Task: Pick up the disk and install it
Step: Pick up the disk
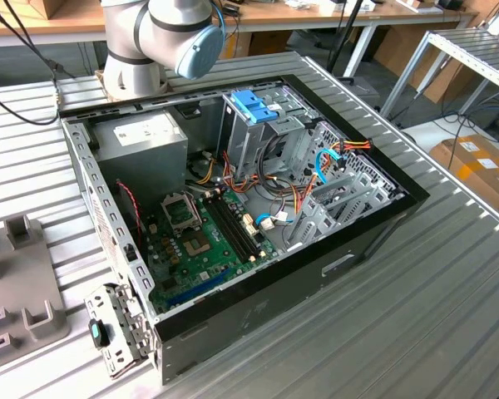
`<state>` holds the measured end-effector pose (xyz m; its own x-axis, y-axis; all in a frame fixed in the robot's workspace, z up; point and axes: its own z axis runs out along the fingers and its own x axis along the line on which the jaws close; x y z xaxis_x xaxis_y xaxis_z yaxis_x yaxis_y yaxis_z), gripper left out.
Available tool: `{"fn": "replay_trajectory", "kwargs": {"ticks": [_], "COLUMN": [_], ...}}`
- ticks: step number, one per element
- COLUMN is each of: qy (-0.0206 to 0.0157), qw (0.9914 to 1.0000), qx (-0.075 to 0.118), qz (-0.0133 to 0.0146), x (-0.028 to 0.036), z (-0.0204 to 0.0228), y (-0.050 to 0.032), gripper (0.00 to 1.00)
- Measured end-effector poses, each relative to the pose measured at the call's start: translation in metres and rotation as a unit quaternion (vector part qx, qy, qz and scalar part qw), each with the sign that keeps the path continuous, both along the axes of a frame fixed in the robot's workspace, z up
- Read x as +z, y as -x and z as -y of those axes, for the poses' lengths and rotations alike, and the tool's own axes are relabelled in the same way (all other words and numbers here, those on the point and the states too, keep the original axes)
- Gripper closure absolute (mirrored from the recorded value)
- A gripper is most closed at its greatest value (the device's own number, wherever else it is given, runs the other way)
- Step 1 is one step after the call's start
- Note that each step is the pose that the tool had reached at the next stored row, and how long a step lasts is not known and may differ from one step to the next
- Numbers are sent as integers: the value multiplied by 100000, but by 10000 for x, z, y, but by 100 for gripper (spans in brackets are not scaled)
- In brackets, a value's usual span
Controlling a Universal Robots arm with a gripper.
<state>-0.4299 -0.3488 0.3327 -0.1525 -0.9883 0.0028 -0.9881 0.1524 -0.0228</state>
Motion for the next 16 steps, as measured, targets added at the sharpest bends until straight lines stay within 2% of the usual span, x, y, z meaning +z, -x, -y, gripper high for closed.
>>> {"fn": "replay_trajectory", "kwargs": {"ticks": [6,11,16], "qy": [-2,2,2], "qw": [100000,100000,100000], "qx": [2,0,35], "qz": [3,2,15], "x": [-39,-104,-210], "z": [-3,-11,-15], "y": [0,0,0], "gripper": [46,46,46]}}
